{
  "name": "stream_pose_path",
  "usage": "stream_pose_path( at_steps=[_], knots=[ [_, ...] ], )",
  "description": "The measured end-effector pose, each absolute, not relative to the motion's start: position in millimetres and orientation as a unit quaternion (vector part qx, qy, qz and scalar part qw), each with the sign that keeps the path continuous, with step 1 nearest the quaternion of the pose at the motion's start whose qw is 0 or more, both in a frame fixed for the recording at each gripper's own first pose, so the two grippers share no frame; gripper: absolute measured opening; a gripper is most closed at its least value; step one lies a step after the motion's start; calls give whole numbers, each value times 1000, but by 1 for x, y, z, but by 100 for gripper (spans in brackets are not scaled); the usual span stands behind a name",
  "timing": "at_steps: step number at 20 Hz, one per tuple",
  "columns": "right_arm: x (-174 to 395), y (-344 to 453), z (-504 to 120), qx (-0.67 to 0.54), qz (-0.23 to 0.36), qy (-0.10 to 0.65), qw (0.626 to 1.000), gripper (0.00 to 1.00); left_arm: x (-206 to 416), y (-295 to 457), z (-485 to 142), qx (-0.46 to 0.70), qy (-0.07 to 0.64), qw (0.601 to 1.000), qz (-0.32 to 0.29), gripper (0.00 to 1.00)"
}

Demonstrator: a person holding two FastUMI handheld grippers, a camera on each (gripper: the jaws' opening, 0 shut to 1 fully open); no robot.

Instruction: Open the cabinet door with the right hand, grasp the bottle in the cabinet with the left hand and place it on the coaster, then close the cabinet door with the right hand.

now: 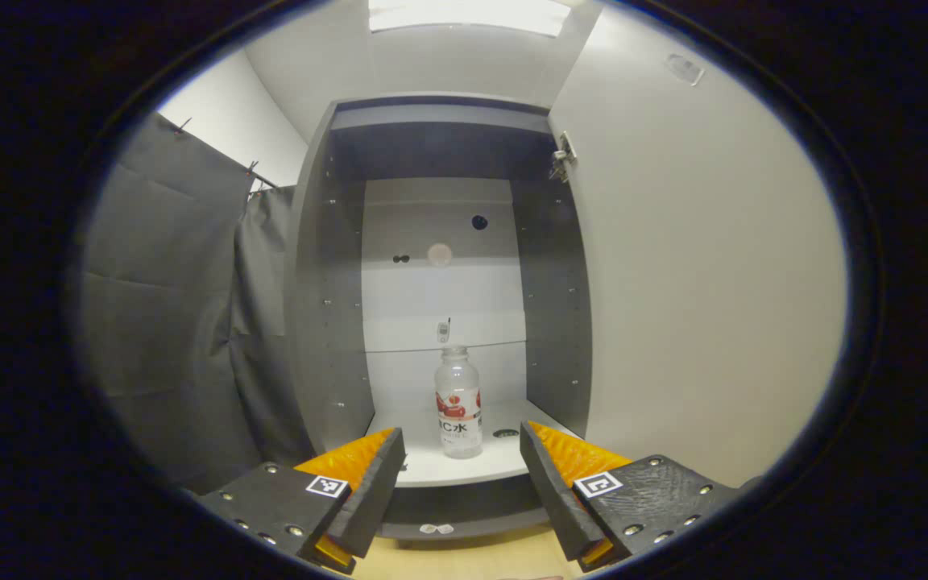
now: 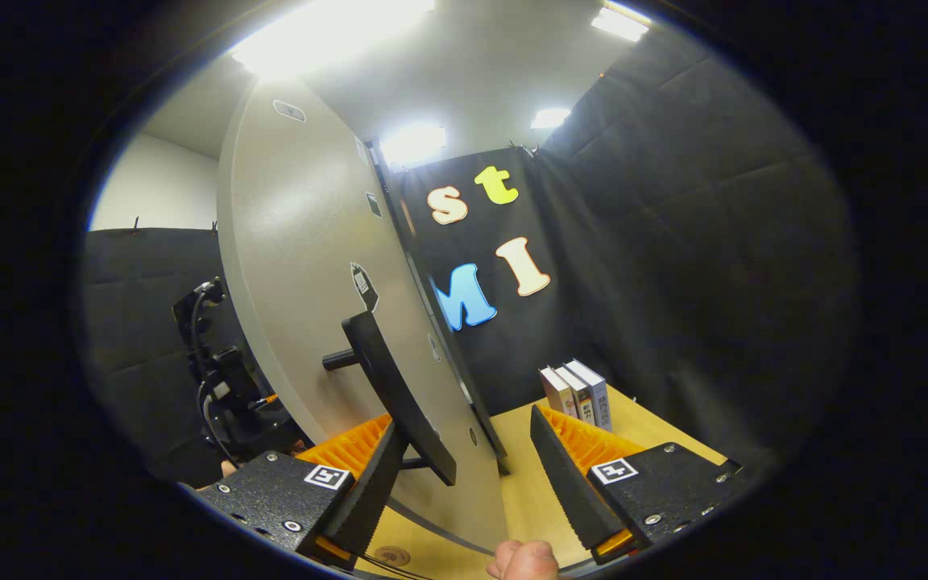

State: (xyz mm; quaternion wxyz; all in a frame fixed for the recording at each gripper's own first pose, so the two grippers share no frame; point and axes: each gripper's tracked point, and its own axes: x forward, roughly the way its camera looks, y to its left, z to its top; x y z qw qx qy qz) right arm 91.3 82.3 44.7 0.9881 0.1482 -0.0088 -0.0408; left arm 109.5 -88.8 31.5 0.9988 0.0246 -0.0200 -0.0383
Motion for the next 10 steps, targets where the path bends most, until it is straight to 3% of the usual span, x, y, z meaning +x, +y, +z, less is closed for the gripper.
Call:
stream_pose_path(
  at_steps=[3,4,5,10],
  knots=[
    [90,69,46,110,-67,-26,991,94,161,-89,36,26,-35,998,-41,86],
    [88,65,47,96,-74,-31,992,87,176,-91,39,24,-39,998,-42,86],
    [85,61,52,89,-80,-45,992,94,192,-94,40,20,-42,998,-47,86],
    [66,39,92,96,-147,-142,974,95,248,-95,39,20,-54,997,-45,84]
  ],
)
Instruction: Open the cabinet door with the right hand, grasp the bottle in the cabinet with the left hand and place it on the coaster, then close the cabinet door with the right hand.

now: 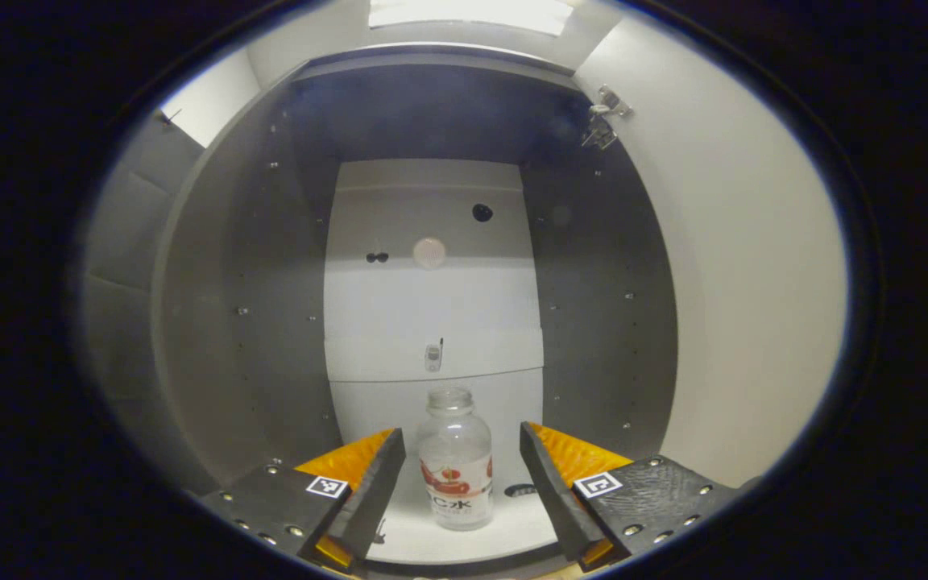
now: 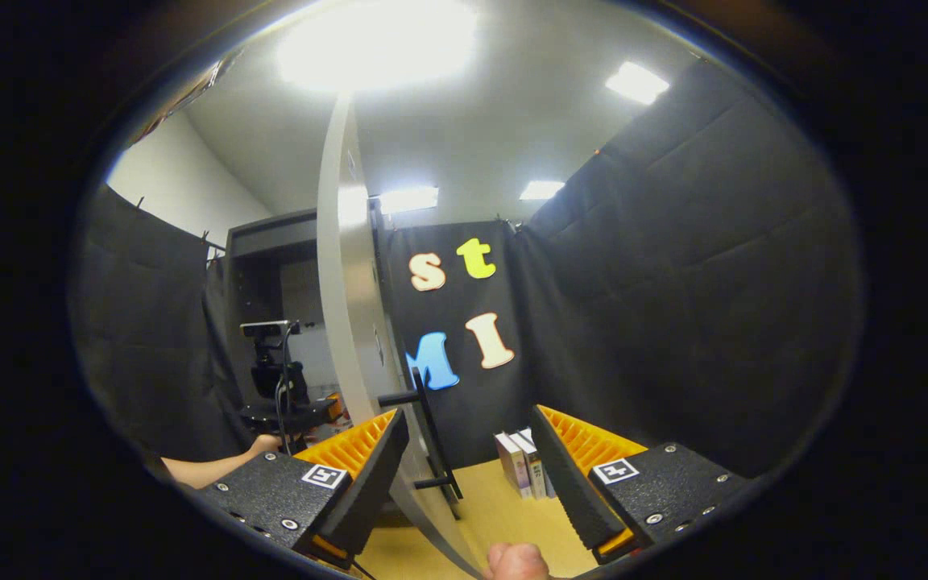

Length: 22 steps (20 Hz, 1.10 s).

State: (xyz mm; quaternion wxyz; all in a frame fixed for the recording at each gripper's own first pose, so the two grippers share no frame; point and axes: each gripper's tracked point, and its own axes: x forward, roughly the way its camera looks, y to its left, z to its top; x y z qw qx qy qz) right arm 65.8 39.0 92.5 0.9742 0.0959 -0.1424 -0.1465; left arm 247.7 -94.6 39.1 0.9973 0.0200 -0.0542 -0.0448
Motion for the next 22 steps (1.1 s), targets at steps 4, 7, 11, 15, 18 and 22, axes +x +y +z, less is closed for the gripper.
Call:
stream_pose_path(
  at_steps=[4,7,11,15,18,22],
  knots=[
    [61,34,102,144,-169,-175,959,95,272,-88,37,9,-68,997,-45,87],
    [54,27,104,98,-188,-181,960,95,289,-87,29,6,-63,997,-41,86],
    [51,27,108,89,-204,-194,955,94,306,-93,-2,-21,-23,998,-51,86],
    [52,25,105,100,-217,-192,952,94,309,-86,-11,-24,-10,999,-37,77],
    [51,28,104,104,-209,-191,953,94,290,-82,8,1,-35,999,-26,75],
    [60,26,98,122,-193,-175,958,95,263,-82,39,25,-69,997,-25,72]
  ],
)
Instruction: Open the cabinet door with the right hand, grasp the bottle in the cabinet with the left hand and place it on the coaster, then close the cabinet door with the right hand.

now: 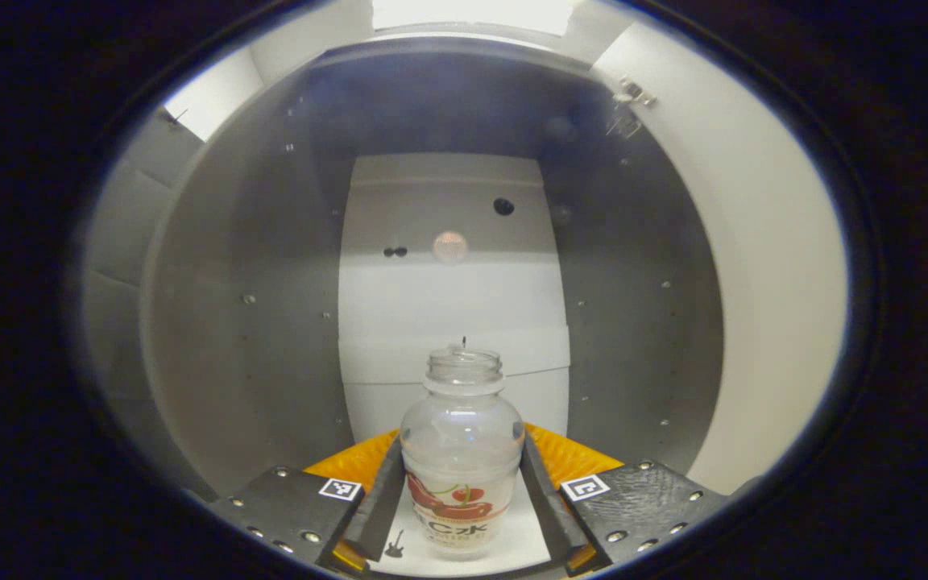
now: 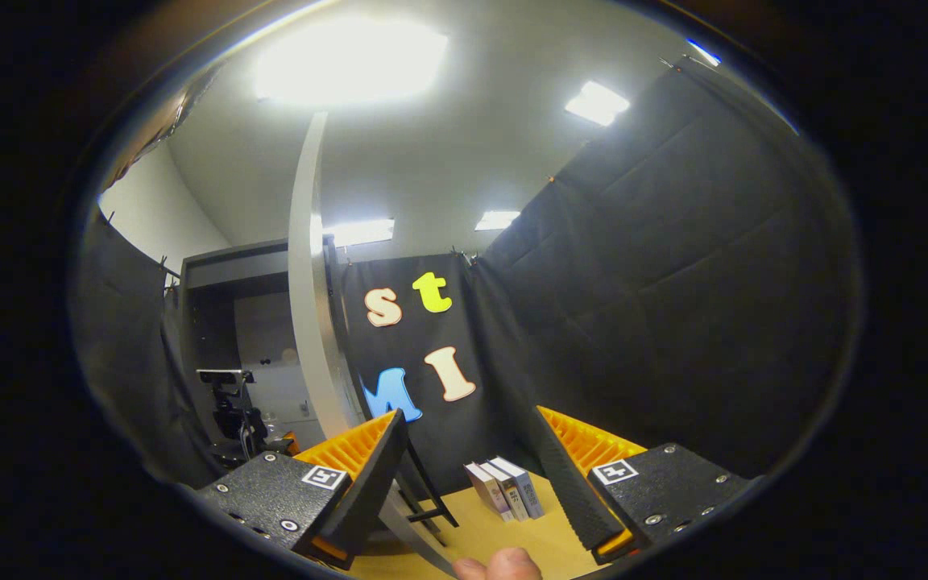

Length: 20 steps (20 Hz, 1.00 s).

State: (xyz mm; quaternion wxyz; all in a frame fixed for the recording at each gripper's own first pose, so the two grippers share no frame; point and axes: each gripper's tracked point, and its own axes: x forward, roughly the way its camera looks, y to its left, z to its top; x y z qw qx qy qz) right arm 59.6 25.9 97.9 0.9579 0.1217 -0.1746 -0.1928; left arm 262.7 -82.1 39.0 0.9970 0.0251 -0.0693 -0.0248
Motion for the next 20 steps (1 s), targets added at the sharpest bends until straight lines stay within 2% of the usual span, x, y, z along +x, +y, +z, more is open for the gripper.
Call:
stream_pose_path(
  at_steps=[4,9,12,14,16,18,19,20],
  knots=[
    [67,28,97,143,-163,-160,963,95,271,-87,26,44,-82,996,0,71],
    [93,36,77,153,-123,-105,975,95,262,-95,23,69,-110,991,35,70],
    [88,38,61,154,-99,-89,979,95,267,-107,15,89,-119,988,50,70],
    [86,39,47,144,-93,-70,983,94,270,-102,17,91,-110,987,75,70],
    [87,39,28,128,-95,-42,986,94,276,-99,14,88,-94,986,104,75],
    [82,41,5,105,-96,-18,990,95,279,-96,10,73,-68,987,125,70],
    [81,44,-6,96,-94,-15,991,95,284,-97,8,69,-60,987,129,72],
    [79,44,-14,86,-95,-22,992,95,288,-97,5,65,-56,988,132,70]
  ],
)
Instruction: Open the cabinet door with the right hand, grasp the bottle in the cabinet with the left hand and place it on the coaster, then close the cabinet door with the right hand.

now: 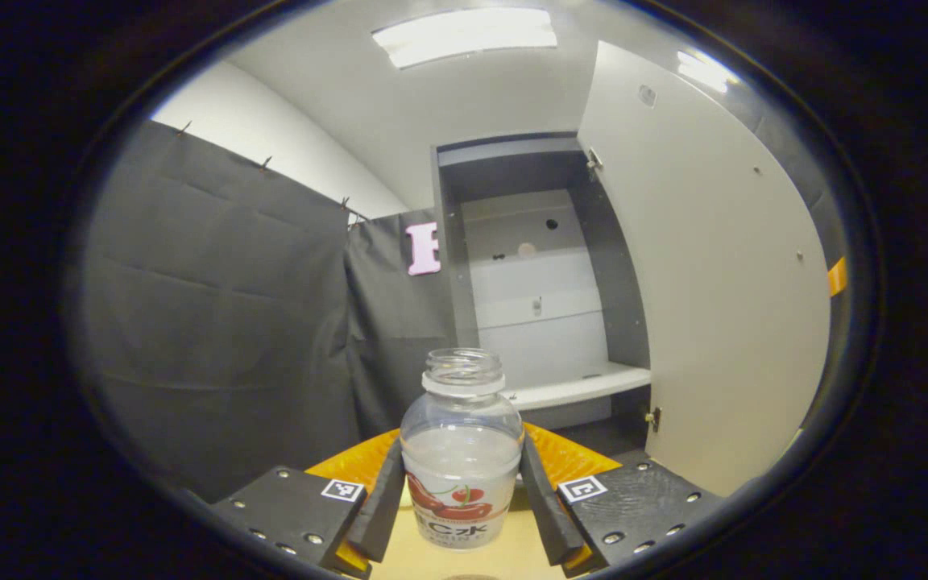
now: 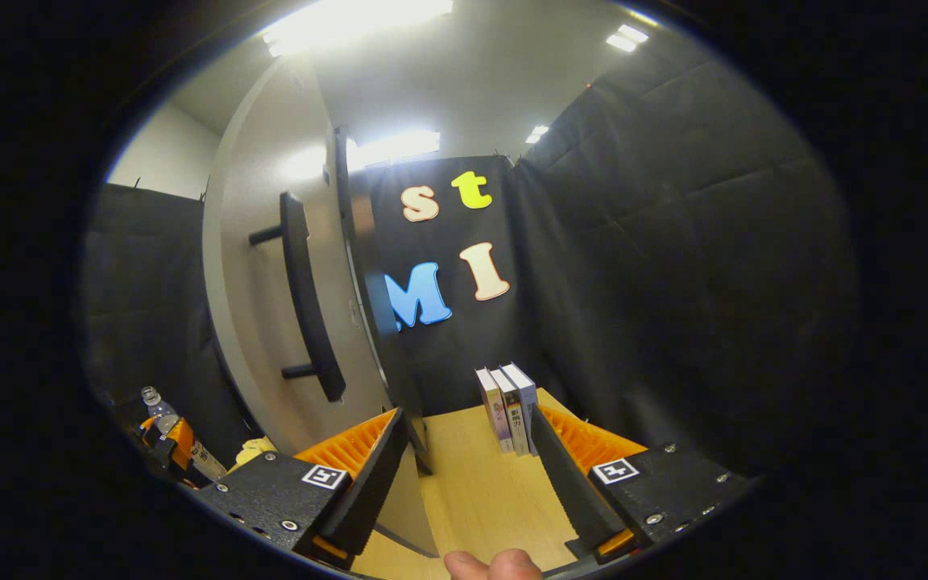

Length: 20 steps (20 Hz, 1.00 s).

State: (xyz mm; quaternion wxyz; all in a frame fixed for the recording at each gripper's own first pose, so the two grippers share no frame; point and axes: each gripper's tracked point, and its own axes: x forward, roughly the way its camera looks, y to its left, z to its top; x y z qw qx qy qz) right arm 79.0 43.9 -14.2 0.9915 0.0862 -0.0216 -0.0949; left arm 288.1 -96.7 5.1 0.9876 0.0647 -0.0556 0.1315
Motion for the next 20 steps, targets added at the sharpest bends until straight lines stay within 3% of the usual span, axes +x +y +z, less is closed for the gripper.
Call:
stream_pose_path(
  at_steps=[2,6,12,14,16,20],
  knots=[
    [78,44,-36,84,-101,-24,991,96,298,-94,4,62,-60,987,138,72],
    [72,53,-110,73,-125,44,989,95,296,-84,-11,49,-45,986,150,72],
    [70,73,-178,-13,-85,123,989,95,301,-71,-23,30,-30,984,172,71],
    [69,72,-189,-9,-86,141,986,92,302,-72,-22,9,-29,984,173,71],
    [70,72,-192,-5,-87,146,985,95,306,-73,-26,5,-28,985,173,72],
    [70,74,-197,-26,-79,150,985,95,304,-73,-29,-6,-15,985,173,81]
  ],
)
